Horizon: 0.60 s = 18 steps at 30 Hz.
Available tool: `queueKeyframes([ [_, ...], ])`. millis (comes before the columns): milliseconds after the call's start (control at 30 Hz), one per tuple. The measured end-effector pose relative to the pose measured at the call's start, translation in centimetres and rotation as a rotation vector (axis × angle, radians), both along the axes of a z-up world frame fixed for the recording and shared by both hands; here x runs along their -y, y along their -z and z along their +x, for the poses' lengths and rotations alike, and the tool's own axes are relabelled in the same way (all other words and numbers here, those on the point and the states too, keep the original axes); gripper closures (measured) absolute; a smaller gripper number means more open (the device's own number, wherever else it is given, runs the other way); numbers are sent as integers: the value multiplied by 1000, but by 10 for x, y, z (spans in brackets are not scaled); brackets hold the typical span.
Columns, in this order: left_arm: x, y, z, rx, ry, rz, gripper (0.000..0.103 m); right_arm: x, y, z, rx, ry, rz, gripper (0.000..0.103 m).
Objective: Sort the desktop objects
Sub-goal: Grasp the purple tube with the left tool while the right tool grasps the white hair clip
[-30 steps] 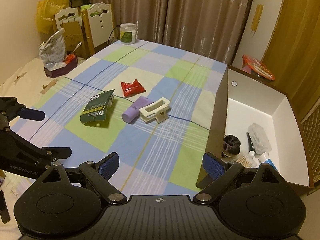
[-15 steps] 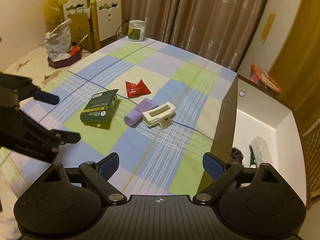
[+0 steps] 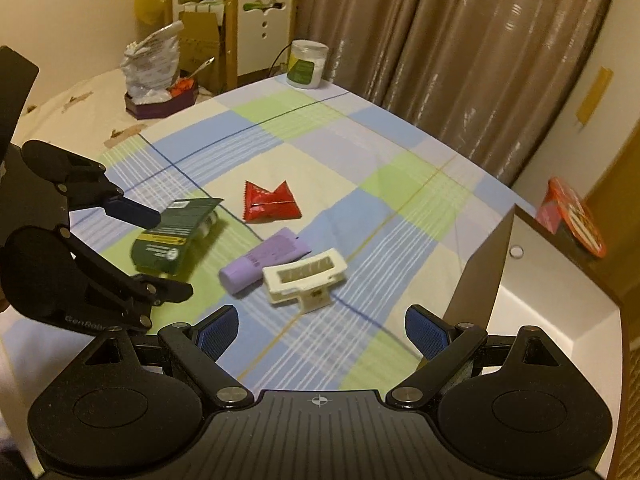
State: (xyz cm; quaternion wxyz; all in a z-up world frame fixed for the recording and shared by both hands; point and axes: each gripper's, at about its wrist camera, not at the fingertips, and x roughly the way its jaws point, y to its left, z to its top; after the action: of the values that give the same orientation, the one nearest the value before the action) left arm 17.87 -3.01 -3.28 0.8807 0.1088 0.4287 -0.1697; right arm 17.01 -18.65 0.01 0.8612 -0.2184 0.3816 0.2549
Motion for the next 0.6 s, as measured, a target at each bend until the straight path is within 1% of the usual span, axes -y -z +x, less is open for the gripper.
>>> queueKeyframes([
  [33, 3, 2, 4, -1, 3, 2, 38, 0, 0, 5, -1, -3, -6, 10],
  [67, 7, 4, 8, -4, 9, 5, 40, 1, 0, 9, -2, -3, -8, 10],
  [100, 10, 7, 13, -7, 15, 8, 45, 2, 0, 13, -3, -3, -8, 10],
  [200, 18, 18, 28, -21, 45, 17, 50, 3, 2, 25, -3, 17, -23, 10],
  [367, 23, 38, 49, -52, 96, 39, 50, 2, 9, 39, -24, 68, -28, 10],
  [433, 25, 46, 58, -65, 113, 46, 60, 0, 11, 43, -28, 81, -31, 10],
  [533, 24, 55, 64, -83, 110, 47, 65, -1, 15, 49, -40, 94, -33, 10],
  [600, 22, 58, 67, -92, 106, 44, 66, -3, 17, 53, -49, 89, -40, 10],
])
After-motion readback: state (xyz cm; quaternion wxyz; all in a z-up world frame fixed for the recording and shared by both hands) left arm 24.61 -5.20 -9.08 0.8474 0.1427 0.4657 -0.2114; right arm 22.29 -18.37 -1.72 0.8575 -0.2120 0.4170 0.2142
